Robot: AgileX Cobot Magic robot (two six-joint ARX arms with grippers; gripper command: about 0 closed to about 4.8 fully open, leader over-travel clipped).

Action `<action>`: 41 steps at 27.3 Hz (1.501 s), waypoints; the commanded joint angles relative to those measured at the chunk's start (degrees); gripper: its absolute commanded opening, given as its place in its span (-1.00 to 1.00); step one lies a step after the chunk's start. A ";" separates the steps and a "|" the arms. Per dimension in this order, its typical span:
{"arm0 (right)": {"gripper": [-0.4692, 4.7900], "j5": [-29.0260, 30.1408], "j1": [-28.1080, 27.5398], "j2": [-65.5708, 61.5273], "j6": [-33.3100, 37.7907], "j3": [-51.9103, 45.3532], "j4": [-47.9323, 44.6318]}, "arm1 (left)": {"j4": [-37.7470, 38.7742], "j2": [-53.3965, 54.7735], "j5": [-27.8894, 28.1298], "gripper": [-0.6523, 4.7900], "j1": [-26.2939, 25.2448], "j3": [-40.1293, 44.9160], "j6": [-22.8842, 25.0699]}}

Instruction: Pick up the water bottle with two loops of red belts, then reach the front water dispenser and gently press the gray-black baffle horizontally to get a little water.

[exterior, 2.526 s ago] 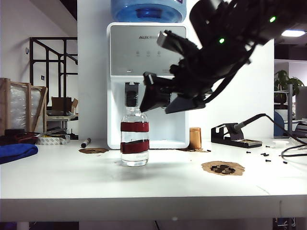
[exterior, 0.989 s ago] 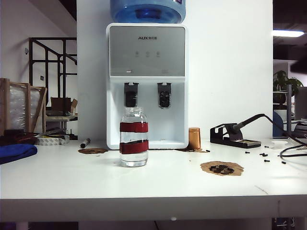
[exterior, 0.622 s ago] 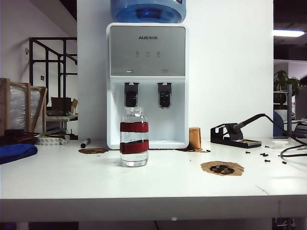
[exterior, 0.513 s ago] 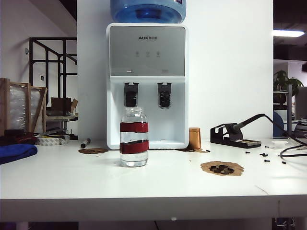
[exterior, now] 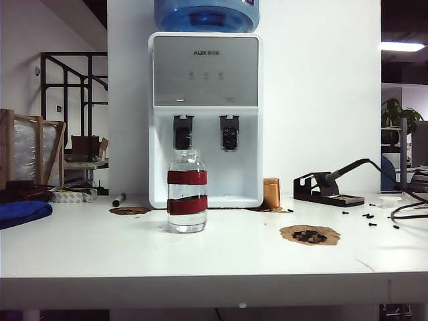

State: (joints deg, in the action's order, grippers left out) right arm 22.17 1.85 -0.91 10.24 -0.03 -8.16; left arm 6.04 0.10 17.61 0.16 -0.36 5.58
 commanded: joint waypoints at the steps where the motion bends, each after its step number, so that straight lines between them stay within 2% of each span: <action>1: -0.84 4.39 -0.20 0.76 2.43 -0.20 4.15 | -0.02 -0.09 0.00 -0.78 0.02 0.09 0.20; 6: -0.84 10.60 -0.17 0.76 4.50 -0.20 7.13 | -0.02 -0.09 0.00 -0.78 0.02 0.09 0.20; 41: -0.84 10.58 -0.17 0.76 4.50 -0.20 7.67 | -0.02 -0.09 0.00 -0.78 0.02 0.09 0.20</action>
State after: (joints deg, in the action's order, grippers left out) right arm 32.62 1.83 -0.14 14.63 -0.03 -0.03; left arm 6.07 0.10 17.61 0.16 -0.36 5.58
